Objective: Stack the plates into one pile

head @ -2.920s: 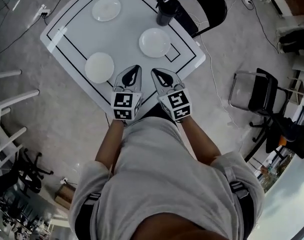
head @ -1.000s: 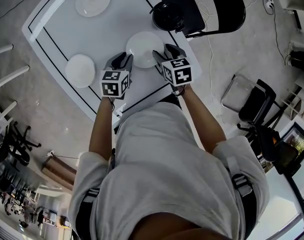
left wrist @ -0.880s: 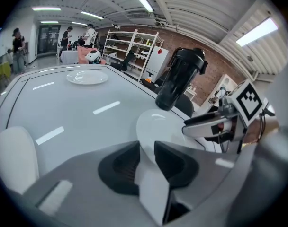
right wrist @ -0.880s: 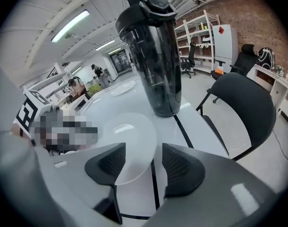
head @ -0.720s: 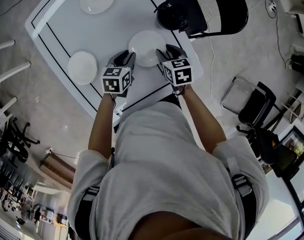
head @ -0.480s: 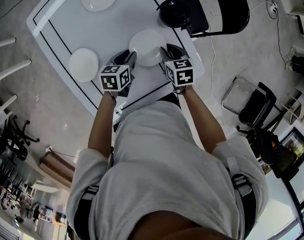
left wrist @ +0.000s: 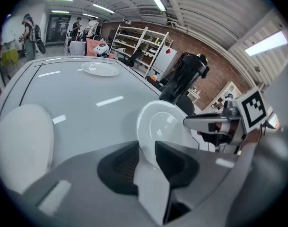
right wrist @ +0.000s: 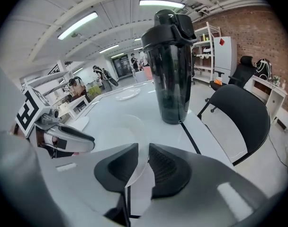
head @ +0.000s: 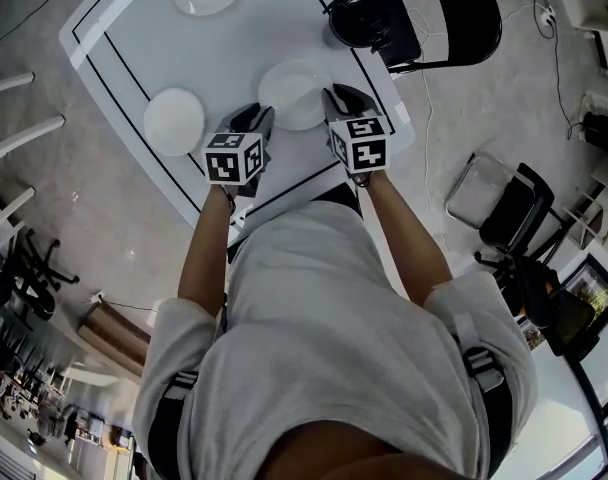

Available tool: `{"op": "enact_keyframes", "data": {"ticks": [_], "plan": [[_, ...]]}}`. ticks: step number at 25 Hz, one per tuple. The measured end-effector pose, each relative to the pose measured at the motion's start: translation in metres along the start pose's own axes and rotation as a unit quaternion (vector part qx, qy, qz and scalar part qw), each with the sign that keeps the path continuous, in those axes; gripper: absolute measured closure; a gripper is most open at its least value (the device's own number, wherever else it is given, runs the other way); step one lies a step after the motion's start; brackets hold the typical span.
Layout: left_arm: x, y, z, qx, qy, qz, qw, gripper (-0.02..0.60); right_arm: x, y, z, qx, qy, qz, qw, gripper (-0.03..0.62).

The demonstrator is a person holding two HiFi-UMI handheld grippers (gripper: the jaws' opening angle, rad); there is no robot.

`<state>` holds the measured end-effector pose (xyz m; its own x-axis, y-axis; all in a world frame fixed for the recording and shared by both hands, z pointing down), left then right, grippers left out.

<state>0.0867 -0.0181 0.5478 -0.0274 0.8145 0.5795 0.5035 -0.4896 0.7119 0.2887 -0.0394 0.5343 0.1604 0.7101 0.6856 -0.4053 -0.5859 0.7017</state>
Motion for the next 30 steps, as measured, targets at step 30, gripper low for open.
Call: {"op": "enact_keyframes", "data": {"ticks": [30], "plan": [[0.034,-0.092,-0.05,-0.043,-0.032,0.044,0.9976,0.48,-0.004,0.003,-0.103,-0.052,-0.046,0.012,0.998,0.491]]}}
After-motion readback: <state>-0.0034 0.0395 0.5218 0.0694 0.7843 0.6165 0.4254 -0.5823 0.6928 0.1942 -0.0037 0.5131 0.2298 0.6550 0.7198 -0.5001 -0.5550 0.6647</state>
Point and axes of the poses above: the fingertips, and each gripper's own axes: y forward along the fingers, z to its right, x out of its underside, the point moved 8 cm from there along -y, backward along the fingers, and after that the axes turned 4 degrees about z, right-handed, at the moved point
